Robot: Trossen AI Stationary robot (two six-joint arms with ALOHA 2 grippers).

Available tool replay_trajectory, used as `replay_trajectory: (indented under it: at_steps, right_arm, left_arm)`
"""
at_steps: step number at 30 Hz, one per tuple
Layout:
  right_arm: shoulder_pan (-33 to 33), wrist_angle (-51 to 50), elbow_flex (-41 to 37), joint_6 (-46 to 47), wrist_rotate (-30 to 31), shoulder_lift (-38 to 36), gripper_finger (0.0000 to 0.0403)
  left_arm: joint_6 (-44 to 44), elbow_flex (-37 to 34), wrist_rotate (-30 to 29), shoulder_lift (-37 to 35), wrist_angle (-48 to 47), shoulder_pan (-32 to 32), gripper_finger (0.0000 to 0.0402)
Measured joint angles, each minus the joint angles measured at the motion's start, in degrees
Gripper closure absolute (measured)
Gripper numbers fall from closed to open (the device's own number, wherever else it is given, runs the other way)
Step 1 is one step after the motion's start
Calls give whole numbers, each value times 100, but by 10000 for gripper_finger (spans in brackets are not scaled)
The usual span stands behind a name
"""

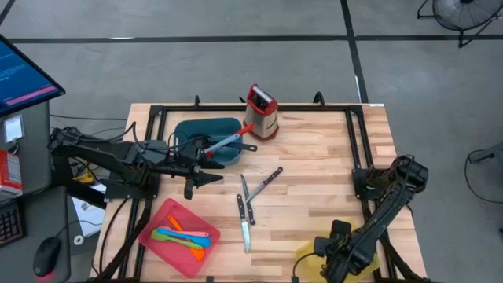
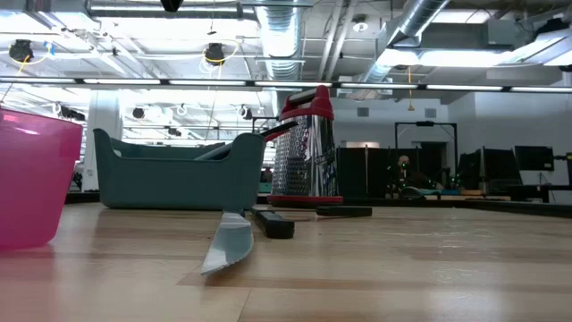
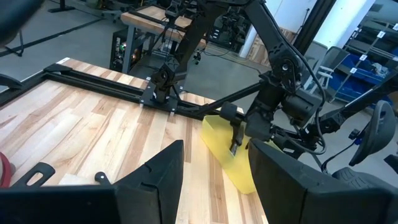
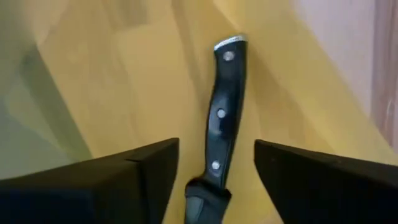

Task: Pick & Place Kitchen Items
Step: Put the top right silver table knife into the yellow bin

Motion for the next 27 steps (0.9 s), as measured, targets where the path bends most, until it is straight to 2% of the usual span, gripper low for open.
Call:
replay_trajectory:
  at_steps: [4,9,16,20,27]
  right_arm:
    - [-64,12,0,0,21,0,165]
    - [-267,26,36,-93,26,-67,154]
    - [-968,4,554,-1121,118,-363,153]
    - [-1477,21,840,-1950,510,-517,153]
    - [-2532,100,1082,-4187,1504,-529,152]
  left_arm:
    - [-1,2,0,0,0,0,239]
    - [-44,2,3,0,-5,0,239]
    - [-46,4,325,18,-674,-68,239]
    - [-76,4,403,26,-1255,-372,239]
    - [-690,4,598,-73,-1560,-1311,240]
